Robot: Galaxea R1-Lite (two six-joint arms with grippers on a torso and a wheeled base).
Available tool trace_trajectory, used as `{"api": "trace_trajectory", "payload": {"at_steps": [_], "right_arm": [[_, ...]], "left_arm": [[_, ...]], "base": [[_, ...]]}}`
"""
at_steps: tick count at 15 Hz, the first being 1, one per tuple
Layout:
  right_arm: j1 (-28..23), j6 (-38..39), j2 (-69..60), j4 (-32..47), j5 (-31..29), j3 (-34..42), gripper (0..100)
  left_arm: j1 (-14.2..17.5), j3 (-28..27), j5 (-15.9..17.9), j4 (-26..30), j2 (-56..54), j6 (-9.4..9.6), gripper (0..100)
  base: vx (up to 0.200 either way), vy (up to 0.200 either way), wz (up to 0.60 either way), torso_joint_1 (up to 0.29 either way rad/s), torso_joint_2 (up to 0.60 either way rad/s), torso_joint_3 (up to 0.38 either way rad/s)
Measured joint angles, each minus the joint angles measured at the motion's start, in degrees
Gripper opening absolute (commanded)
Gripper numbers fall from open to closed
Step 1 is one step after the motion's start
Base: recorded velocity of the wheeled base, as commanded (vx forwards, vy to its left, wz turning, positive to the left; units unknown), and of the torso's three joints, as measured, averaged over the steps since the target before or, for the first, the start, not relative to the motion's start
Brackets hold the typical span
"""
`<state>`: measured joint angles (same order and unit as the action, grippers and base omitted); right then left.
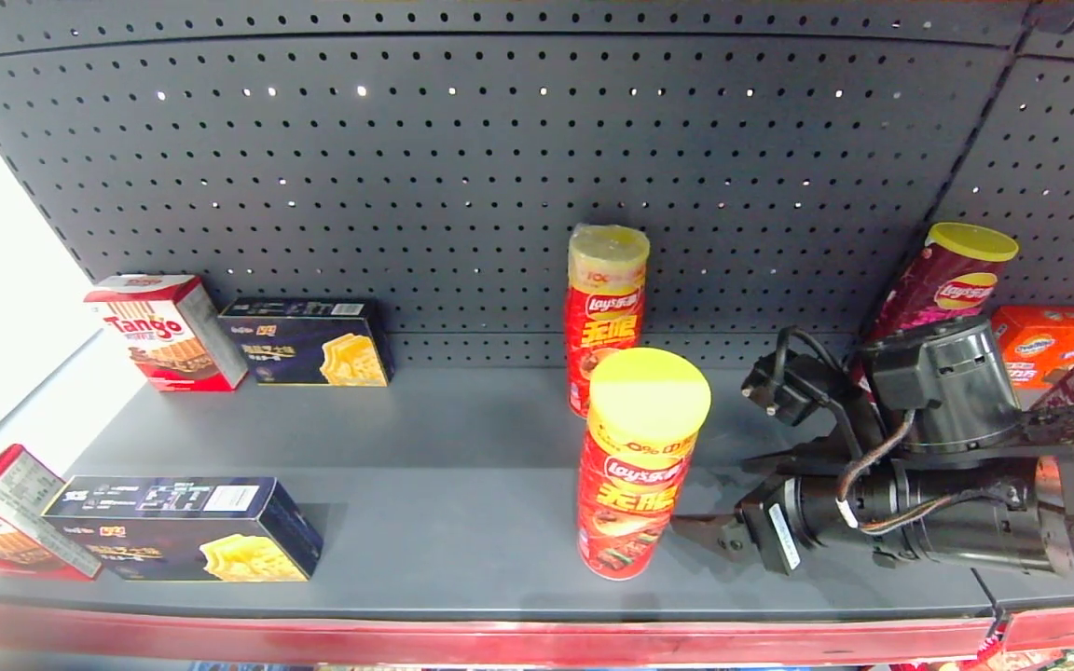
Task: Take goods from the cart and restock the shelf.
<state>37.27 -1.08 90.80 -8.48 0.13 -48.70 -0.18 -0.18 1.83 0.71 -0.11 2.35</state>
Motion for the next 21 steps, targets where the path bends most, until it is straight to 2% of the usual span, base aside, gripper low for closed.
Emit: {"api": "trace_trajectory", "payload": {"at_steps": [14,21], "right_arm": [[-0.1,0.0,0.4,0.0,-0.2,-0.9,100],[-1.2,0.1,-14.4,0.0,-1.9,0.5,100]], "left_arm": [[0.0,0.0,-0.1,0.0,0.0,-0.96,100],[0.0,-0.1,0.0,0.0,0.0,-0.79,100]], "base": [[0.0,0.0,0.0,0.0,0.0,0.0],[0.0,0.0,0.0,0.0,0.0,0.0]]}}
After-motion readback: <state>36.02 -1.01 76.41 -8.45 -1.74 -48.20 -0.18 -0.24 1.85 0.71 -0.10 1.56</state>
